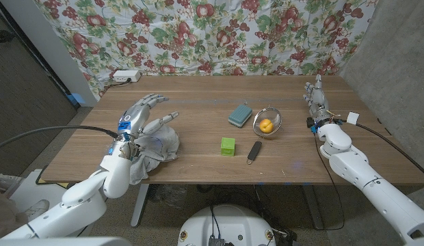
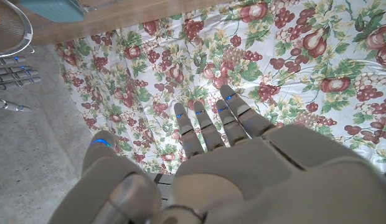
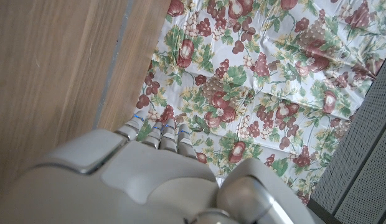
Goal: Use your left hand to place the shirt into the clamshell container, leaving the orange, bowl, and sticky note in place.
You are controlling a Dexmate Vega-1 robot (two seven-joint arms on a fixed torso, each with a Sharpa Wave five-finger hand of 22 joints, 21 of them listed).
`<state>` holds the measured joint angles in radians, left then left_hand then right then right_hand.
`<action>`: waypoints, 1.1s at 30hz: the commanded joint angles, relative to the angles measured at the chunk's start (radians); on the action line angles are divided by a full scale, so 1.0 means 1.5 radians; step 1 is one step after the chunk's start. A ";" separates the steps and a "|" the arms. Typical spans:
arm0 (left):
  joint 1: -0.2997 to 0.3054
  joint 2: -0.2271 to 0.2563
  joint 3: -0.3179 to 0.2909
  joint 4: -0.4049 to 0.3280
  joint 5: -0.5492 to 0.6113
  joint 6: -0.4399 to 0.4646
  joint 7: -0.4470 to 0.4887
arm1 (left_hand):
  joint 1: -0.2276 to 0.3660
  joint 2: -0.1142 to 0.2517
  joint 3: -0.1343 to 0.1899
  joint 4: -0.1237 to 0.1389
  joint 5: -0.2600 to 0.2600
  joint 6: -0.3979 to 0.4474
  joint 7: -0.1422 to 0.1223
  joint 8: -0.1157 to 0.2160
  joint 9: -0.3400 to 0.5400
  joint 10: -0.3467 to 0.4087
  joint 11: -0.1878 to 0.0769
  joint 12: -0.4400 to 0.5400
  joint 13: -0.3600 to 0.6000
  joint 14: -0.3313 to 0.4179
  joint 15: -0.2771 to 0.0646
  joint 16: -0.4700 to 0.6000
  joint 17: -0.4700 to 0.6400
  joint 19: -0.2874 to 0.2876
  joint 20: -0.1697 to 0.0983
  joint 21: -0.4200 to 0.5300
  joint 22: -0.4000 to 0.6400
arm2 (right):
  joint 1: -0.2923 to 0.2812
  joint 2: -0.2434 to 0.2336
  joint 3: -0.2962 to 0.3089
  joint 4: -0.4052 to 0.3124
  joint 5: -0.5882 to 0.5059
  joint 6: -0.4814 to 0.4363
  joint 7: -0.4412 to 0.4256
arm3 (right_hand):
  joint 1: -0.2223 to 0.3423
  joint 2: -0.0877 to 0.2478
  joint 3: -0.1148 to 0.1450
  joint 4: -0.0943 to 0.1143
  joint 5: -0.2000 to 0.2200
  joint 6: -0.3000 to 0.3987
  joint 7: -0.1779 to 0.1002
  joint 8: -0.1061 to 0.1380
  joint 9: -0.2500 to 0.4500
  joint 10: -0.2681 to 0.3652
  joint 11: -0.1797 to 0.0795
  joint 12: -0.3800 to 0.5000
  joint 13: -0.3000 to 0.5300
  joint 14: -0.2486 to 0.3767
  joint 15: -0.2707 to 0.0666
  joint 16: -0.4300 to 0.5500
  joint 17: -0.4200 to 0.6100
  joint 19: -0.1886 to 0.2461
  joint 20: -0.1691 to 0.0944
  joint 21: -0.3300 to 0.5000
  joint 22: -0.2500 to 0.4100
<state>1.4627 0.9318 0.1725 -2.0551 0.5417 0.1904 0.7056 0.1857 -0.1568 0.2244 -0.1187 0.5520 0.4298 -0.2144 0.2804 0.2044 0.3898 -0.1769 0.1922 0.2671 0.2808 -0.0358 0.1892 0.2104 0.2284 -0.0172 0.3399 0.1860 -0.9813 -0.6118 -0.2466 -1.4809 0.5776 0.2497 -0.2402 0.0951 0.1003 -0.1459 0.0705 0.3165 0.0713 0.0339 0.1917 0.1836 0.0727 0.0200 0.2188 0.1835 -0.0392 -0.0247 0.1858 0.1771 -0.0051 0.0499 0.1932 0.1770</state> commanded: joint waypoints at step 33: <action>-0.052 -0.050 -0.010 0.084 -0.047 -0.218 -0.025 | 0.001 0.007 -0.001 -0.002 0.016 -0.015 -0.003 -0.016 -0.001 -0.019 0.001 0.000 -0.010 -0.003 -0.105 0.002 -0.006 0.019 -0.004 -0.006 -0.002 | 0.010 0.002 -0.009 -0.006 -0.031 -0.007 -0.013 | -0.004 -0.004 0.003 -0.001 0.001 0.007 0.001 0.000 0.001 0.004 0.002 -0.001 0.003 0.000 -0.003 -0.002 0.001 0.001 -0.001 0.002 0.001</action>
